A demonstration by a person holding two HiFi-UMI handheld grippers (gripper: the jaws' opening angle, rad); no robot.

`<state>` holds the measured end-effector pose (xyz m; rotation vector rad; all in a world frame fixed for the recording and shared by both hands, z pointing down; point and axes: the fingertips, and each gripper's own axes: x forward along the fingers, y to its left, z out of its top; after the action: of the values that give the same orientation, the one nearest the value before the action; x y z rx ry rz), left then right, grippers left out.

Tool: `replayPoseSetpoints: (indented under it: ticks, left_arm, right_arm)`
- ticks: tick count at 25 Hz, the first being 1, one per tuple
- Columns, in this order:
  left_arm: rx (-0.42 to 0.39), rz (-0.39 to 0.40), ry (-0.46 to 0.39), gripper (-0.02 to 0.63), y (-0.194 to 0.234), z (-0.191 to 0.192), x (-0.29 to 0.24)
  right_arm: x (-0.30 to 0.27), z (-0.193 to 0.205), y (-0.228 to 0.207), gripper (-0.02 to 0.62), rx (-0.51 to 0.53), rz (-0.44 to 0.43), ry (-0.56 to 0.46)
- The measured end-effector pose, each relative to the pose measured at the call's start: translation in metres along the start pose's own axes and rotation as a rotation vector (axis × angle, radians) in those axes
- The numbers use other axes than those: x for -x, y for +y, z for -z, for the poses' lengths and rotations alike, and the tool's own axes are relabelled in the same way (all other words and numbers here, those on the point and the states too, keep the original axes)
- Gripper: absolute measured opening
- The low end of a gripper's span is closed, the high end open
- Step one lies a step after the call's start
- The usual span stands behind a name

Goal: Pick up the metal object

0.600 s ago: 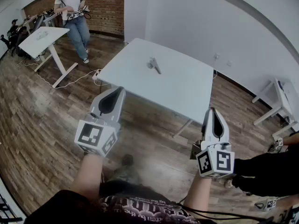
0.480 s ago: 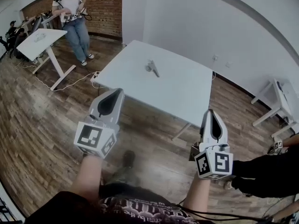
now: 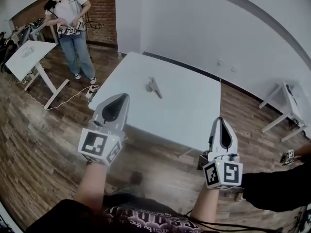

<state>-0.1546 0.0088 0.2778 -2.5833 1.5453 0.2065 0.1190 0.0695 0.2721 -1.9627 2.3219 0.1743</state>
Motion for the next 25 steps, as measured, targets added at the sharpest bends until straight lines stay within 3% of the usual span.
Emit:
replayPoseSetpoints:
  ticks: [11, 25]
  left_arm:
    - [0.0, 0.07, -0.004, 0.0, 0.052, 0.015, -0.082]
    - [0.006, 0.047, 0.012, 0.0, 0.072, 0.031, -0.13]
  right_arm:
    - [-0.087, 0.011, -0.002, 0.011, 0.013, 0.058, -0.01]
    - [-0.141, 0.026, -0.016, 0.012, 0.027, 0.04, 0.009]
